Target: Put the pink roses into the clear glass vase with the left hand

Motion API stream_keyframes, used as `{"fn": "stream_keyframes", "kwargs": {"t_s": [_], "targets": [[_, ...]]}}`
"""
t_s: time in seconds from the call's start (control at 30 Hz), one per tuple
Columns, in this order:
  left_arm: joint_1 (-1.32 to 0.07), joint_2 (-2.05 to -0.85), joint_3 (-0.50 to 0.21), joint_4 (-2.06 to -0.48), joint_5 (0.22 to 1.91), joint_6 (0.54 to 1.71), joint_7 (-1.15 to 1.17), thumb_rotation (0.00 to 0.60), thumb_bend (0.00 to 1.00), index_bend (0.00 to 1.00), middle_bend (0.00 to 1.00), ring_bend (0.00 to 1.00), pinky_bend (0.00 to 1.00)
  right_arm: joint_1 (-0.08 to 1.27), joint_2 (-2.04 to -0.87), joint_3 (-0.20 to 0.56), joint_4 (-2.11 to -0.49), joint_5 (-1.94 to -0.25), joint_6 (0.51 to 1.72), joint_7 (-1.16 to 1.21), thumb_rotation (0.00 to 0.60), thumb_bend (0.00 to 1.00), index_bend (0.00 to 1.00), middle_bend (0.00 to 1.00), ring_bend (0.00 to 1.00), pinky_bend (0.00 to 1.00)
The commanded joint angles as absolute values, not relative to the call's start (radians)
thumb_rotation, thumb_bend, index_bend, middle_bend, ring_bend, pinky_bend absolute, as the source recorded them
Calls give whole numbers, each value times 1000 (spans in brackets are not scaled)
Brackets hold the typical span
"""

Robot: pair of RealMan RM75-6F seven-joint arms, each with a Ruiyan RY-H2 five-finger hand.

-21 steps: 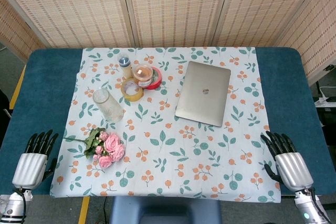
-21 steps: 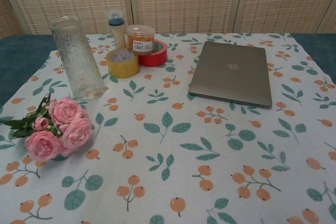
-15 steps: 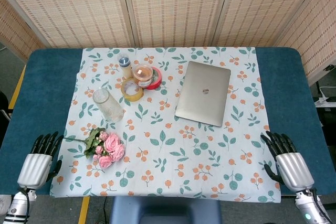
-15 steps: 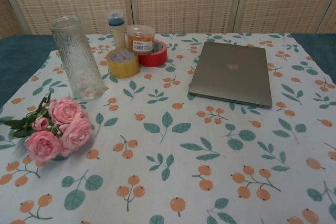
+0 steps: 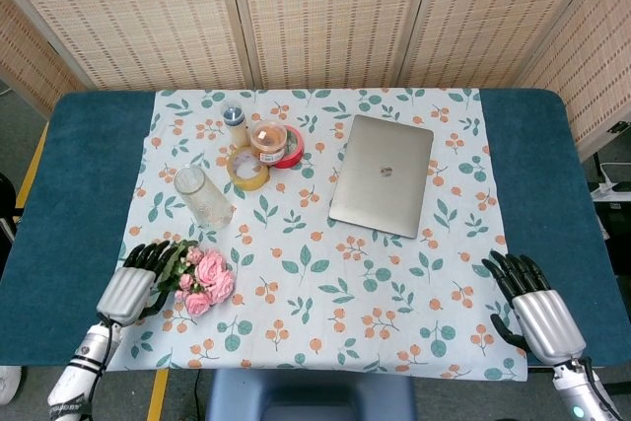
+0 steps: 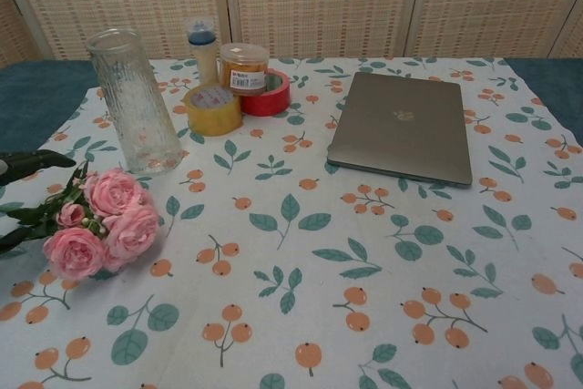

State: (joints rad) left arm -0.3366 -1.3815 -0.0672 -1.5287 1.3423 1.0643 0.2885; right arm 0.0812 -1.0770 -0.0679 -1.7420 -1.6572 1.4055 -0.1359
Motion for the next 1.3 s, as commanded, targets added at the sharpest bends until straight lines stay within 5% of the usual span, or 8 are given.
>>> {"fn": "stream_keyframes", "kwargs": {"t_s": [0.03,0.2,0.37,0.53,0.77,1.1,1.3], "targets": [[-397,-1428,-105,-1490,1236,976,346,600,468,0,0,0,72,83,-1079,-67,-1741,-1651,1400,-139,600,308,0,0,0,0],[-433,-1454,-105,-1465,1182,943,400,600,461,95,40,21,72,87,-1084,-64,-1739,-1642,1391,-144,600,308,0,0,0,0],[-429,-1515,-117,-1424,1236,1032,347,600,478,536,544,377,144,87,-1085,-64,-1738,-1640,1388,-143,600,307,0,0,0,0],[-416,-1565,-105,-1348,1344,1104,141,600,500,700,728,516,222,88,-1084,-64,-1740,-1636,1386,-145,600,307,0,0,0,0],[-382,-1545,-135,-1351,1482,1298,-221,600,537,734,767,526,225,88,-1083,-60,-1742,-1625,1383,-145,600,308,0,0,0,0],[-351,-1467,-354,-1476,1474,1559,-935,600,576,742,773,525,212,92,-1086,-58,-1743,-1610,1371,-153,600,307,0,0,0,0],[-430,-1467,-475,-1467,1385,1501,-983,600,578,733,764,515,208,97,-1096,-57,-1741,-1599,1356,-172,600,307,0,0,0,0]]}}
